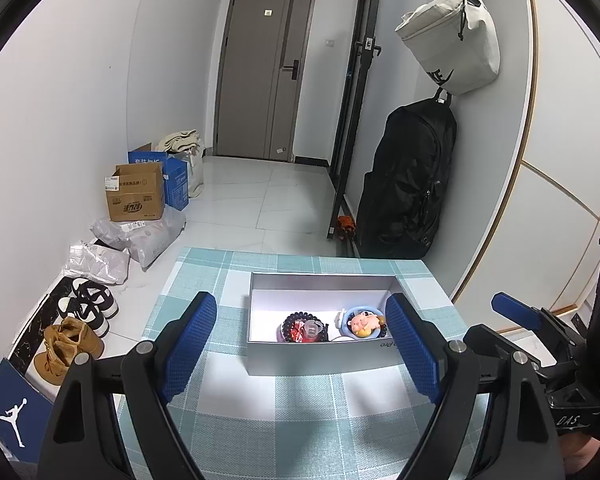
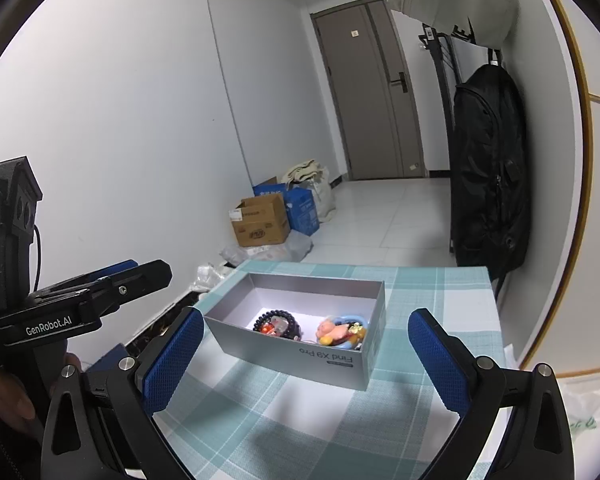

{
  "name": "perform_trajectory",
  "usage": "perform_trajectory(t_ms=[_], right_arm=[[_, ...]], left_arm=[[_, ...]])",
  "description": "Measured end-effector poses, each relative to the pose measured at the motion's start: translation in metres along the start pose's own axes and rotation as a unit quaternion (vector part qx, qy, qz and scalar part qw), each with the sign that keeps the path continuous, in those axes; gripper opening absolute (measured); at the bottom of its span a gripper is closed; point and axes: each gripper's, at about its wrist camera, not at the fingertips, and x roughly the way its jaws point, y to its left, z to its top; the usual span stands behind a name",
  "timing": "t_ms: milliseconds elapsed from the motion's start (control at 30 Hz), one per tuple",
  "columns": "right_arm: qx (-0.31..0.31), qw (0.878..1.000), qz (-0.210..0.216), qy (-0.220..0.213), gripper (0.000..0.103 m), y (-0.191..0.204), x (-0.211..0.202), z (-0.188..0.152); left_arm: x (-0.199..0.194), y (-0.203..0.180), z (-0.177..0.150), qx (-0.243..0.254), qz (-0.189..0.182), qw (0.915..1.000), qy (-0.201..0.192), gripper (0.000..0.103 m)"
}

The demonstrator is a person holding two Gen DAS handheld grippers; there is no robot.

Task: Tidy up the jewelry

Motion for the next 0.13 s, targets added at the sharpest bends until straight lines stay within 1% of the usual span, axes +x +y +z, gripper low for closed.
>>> perform_trajectory(t_ms=[133], right_arm=[[-0.001, 1.000, 0.000, 0.000, 0.103, 0.0006, -0.0002, 0.0001]], left_arm=[[-0.0027, -0.0021, -0.0008, 0.006, -0.013, 0.9999, -0.007, 0.083]])
